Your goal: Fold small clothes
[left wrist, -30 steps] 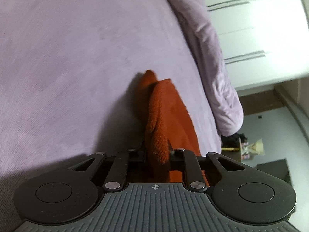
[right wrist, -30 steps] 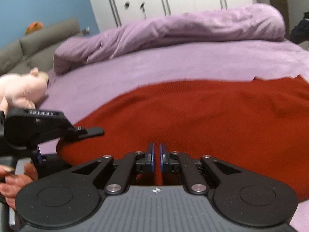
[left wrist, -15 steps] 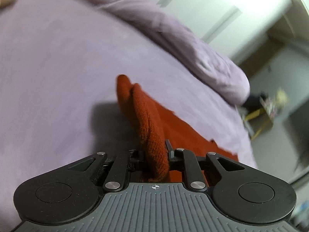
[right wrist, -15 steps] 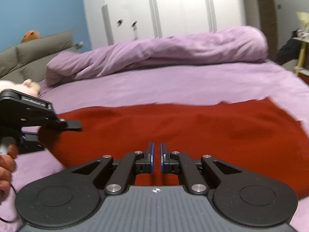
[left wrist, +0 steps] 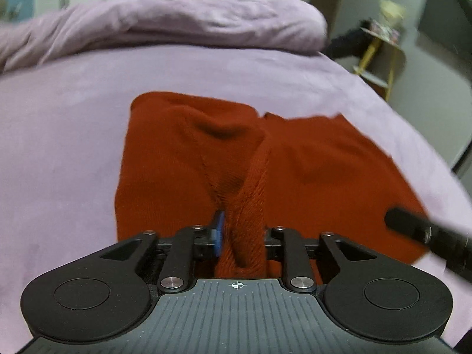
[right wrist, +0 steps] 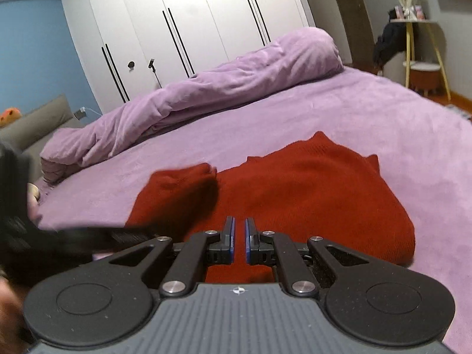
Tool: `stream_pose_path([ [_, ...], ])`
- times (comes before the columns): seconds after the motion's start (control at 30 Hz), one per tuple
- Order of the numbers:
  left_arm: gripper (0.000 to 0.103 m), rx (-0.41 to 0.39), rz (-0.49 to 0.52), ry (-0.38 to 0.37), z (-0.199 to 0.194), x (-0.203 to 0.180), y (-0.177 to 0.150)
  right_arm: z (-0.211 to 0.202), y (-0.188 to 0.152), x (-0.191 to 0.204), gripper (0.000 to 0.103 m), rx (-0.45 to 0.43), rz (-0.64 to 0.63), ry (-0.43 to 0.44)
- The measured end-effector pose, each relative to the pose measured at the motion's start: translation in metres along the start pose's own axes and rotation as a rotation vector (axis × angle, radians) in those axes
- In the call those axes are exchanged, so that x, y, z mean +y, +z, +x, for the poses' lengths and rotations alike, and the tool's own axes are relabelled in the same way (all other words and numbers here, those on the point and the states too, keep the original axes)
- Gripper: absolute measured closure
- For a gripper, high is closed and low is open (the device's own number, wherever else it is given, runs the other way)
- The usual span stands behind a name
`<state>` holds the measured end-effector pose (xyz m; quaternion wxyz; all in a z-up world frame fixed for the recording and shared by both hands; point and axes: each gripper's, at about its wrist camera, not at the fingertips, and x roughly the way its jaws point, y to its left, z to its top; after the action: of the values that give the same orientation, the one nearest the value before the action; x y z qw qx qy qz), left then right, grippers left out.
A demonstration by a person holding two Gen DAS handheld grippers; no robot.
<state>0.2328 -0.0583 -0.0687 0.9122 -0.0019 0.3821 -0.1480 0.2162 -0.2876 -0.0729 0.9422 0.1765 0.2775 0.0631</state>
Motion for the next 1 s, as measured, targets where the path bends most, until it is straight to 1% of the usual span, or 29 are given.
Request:
stream_pose_path([
  [0.07,0.054,0.011,0.057,-0.045,-0.008,-0.003,-0.001,0.003,0.002,-0.002,0.097,0.015,-0.003,0.003],
  [0.13,0.053,0.012,0.044,-0.084,-0.024,0.003,-0.003,0.007,0.008,-0.001,0.097,0.028,-0.009,0.008],
  [0.2,0.053,0.012,-0.042,-0.155,-0.051,0.02,-0.007,0.008,0.015,0.002,0.097,0.037,-0.009,0.029],
  [0.23,0.053,-0.005,-0.093,-0.19,-0.063,0.03,-0.011,0.008,0.017,0.005,0.097,0.038,-0.011,0.041],
  [0.27,0.053,-0.024,-0.13,-0.204,-0.075,0.038,-0.015,0.009,0.019,0.007,0.096,0.041,-0.019,0.057],
  [0.3,0.055,-0.042,-0.159,-0.184,-0.085,0.046,-0.018,0.013,0.023,0.013,0.093,0.053,-0.037,0.083],
  [0.33,0.055,-0.06,-0.176,-0.15,-0.091,0.049,-0.019,0.015,0.023,0.02,0.088,0.063,-0.055,0.099],
  [0.4,0.055,-0.084,-0.19,-0.072,-0.096,0.057,-0.02,0.022,0.024,0.039,0.085,0.067,-0.107,0.14],
  [0.47,0.055,-0.064,-0.221,-0.007,-0.091,0.068,-0.019,0.031,0.02,0.054,0.083,0.087,-0.149,0.199],
  [0.5,0.055,-0.054,-0.249,0.015,-0.086,0.073,-0.017,0.038,0.016,0.059,0.083,0.109,-0.161,0.218],
  [0.53,0.054,-0.05,-0.269,0.029,-0.08,0.074,-0.015,0.045,0.011,0.062,0.083,0.14,-0.174,0.218],
  [0.57,0.054,-0.034,-0.288,0.039,-0.073,0.077,-0.015,0.056,0.005,0.062,0.083,0.186,-0.186,0.197],
  [0.6,0.054,-0.004,-0.305,0.038,-0.064,0.08,-0.015,0.069,-0.005,0.06,0.083,0.266,-0.182,0.165],
  [0.63,0.054,0.022,-0.314,0.024,-0.061,0.085,-0.02,0.079,-0.014,0.053,0.083,0.326,-0.146,0.155],
  [0.7,0.054,0.063,-0.314,0.007,-0.052,0.087,-0.027,0.077,-0.017,0.037,0.084,0.303,-0.071,0.198],
  [0.77,0.054,0.081,-0.317,0.0,-0.045,0.086,-0.034,0.074,-0.008,0.034,0.084,0.318,-0.043,0.206],
  [0.8,0.054,0.089,-0.324,-0.004,-0.042,0.086,-0.035,0.07,-0.002,0.033,0.083,0.306,-0.04,0.222],
  [0.83,0.054,0.085,-0.331,-0.006,-0.039,0.087,-0.037,0.066,0.004,0.033,0.081,0.279,-0.046,0.224],
  [0.87,0.054,0.081,-0.333,-0.006,-0.04,0.087,-0.038,0.063,0.011,0.032,0.078,0.242,-0.049,0.208],
  [0.9,0.054,0.079,-0.333,-0.006,-0.041,0.088,-0.039,0.063,0.018,0.029,0.063,0.214,-0.039,0.191],
  [0.93,0.054,0.079,-0.33,-0.006,-0.042,0.088,-0.04,0.065,0.022,0.025,0.044,0.202,-0.017,0.185],
  [0.97,0.054,0.079,-0.327,-0.004,-0.043,0.087,-0.039,0.07,0.026,0.02,0.037,0.205,0.02,0.185],
  [1.0,0.054,0.076,-0.323,-0.003,-0.044,0.086,-0.039,0.077,0.03,0.015,0.033,0.226,0.065,0.194],
])
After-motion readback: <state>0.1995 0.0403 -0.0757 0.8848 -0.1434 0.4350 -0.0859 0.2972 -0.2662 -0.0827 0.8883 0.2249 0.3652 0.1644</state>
